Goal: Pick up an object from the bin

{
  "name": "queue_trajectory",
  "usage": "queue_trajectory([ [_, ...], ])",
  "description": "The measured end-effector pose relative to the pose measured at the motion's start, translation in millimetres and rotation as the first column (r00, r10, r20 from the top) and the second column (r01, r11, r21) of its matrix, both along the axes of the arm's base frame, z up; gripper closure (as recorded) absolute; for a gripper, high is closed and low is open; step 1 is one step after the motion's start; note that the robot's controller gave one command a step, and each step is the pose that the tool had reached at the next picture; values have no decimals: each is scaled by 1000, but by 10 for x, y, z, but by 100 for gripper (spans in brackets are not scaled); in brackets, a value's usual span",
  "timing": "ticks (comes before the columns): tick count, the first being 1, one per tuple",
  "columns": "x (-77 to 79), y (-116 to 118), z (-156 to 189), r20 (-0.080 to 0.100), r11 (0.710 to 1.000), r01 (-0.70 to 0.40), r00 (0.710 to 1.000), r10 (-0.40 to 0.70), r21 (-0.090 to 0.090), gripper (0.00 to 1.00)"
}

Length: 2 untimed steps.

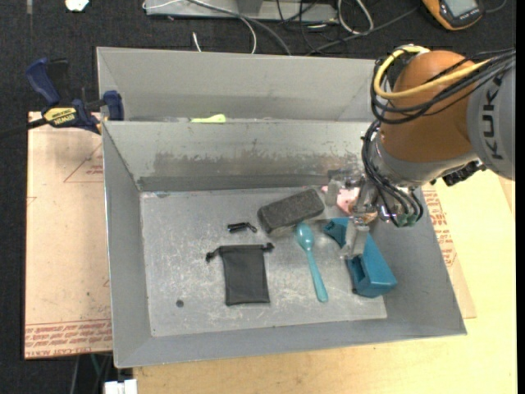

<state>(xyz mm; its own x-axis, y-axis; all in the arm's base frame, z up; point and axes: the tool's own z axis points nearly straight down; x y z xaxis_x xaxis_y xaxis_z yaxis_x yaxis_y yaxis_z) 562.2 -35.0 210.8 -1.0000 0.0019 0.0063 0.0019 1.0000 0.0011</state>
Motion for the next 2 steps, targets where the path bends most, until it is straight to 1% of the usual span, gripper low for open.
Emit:
queue_trajectory([
  [1,12,1,48,8,1000,-1,1000,1,-1,0],
  [2,141,357,-218,13,994,112,994,-112,-2,0],
])
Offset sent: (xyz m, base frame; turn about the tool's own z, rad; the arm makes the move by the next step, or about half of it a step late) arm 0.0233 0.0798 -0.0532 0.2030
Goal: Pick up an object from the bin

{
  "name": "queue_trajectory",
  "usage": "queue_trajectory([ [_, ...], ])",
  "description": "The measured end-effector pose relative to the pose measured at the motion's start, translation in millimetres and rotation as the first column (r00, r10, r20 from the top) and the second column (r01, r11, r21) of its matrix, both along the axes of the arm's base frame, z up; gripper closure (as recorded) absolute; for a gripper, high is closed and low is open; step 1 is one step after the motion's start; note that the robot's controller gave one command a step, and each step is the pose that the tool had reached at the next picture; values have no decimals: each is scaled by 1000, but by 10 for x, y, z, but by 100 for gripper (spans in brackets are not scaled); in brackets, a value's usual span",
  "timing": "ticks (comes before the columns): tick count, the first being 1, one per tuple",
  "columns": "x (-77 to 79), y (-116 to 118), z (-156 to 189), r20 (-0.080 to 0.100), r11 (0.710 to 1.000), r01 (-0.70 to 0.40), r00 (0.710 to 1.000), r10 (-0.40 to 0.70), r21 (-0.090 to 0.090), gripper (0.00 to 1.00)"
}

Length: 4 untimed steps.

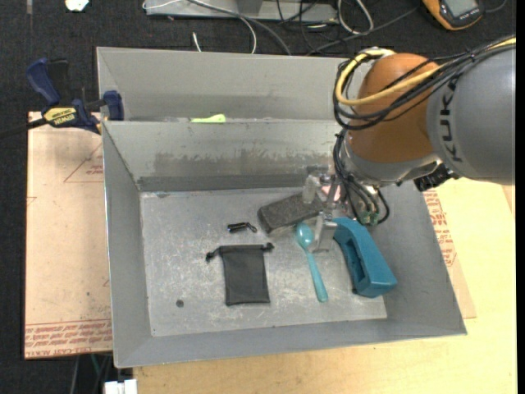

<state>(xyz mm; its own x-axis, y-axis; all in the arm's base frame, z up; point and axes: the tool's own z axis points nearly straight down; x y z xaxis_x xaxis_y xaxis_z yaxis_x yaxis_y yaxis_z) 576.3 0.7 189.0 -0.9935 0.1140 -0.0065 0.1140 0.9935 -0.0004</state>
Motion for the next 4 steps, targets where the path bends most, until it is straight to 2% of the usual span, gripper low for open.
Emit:
queue_trajectory([
  [1,164,266,-163,-3,996,-92,996,92,3,0],
  [2,75,513,-415,-3,983,-184,983,184,3,0],
  [3,183,460,-745,-1,1000,6,1000,-6,4,0],
  [4,107,706,-875,-1,955,-298,955,298,4,0],
])
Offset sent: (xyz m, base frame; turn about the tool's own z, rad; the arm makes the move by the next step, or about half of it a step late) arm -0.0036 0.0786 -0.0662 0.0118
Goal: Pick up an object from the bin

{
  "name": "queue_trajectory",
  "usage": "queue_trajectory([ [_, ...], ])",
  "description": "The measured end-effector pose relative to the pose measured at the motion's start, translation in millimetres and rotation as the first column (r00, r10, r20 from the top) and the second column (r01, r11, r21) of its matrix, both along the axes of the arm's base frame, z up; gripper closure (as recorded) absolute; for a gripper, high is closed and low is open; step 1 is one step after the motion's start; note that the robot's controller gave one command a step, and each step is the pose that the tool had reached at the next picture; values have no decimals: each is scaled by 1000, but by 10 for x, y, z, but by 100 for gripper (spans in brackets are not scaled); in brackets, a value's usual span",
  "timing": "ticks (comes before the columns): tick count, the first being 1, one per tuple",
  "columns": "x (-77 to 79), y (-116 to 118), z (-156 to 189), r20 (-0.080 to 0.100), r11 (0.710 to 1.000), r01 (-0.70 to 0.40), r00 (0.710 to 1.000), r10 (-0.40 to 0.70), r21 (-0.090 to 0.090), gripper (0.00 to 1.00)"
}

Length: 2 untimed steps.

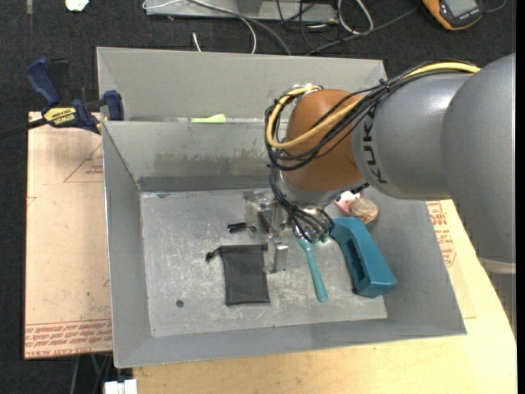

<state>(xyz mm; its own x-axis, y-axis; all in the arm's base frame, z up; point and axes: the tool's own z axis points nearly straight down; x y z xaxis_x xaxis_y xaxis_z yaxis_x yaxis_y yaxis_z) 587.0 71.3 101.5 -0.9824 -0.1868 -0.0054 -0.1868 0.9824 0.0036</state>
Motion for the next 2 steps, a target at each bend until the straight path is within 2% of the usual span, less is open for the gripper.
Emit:
queue_trajectory([
  [1,-124,-152,-230,0,1000,-11,1000,11,-1,0],
  [2,-79,-170,-284,3,996,-84,996,84,-1,0],
])
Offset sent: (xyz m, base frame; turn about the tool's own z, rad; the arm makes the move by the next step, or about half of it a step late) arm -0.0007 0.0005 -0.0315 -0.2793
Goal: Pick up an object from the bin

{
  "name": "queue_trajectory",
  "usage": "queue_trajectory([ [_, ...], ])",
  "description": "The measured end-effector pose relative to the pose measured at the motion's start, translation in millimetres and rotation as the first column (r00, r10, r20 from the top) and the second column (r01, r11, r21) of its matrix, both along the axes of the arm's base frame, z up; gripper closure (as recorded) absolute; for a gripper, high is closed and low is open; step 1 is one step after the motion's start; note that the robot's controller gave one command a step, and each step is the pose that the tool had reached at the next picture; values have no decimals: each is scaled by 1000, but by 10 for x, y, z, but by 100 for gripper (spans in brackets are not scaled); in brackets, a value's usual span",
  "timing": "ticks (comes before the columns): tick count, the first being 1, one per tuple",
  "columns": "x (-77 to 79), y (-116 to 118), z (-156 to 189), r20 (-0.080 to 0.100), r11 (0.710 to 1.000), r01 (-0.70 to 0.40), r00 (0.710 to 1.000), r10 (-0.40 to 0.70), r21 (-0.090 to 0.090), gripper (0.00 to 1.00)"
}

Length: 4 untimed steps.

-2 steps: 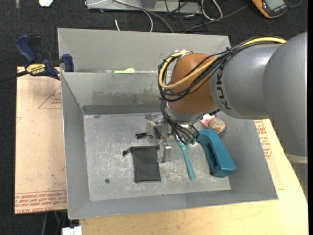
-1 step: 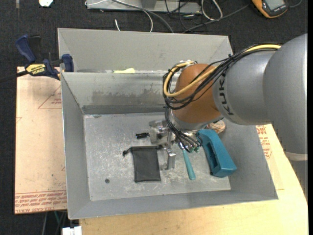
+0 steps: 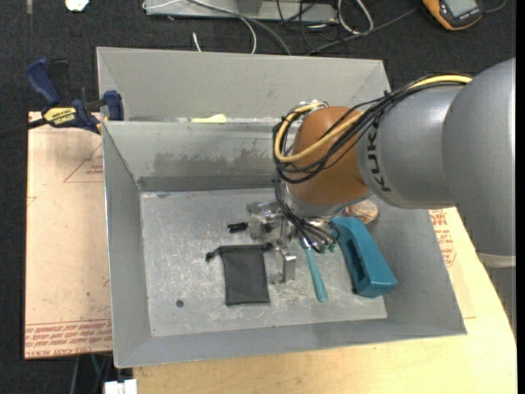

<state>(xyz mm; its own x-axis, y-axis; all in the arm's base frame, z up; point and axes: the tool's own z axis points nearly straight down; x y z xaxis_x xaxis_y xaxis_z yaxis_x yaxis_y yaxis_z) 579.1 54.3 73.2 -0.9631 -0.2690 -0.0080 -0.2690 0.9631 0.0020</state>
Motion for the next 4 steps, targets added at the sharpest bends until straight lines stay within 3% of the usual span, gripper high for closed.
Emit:
queue_trajectory([
  [1,63,180,-25,-2,954,-300,954,300,-1,100],
  [2,63,179,-25,-2,954,-300,954,300,0,100],
  [3,137,131,360,-4,918,-396,918,396,0,100],
  [4,112,139,454,3,760,-650,760,650,-4,100],
])
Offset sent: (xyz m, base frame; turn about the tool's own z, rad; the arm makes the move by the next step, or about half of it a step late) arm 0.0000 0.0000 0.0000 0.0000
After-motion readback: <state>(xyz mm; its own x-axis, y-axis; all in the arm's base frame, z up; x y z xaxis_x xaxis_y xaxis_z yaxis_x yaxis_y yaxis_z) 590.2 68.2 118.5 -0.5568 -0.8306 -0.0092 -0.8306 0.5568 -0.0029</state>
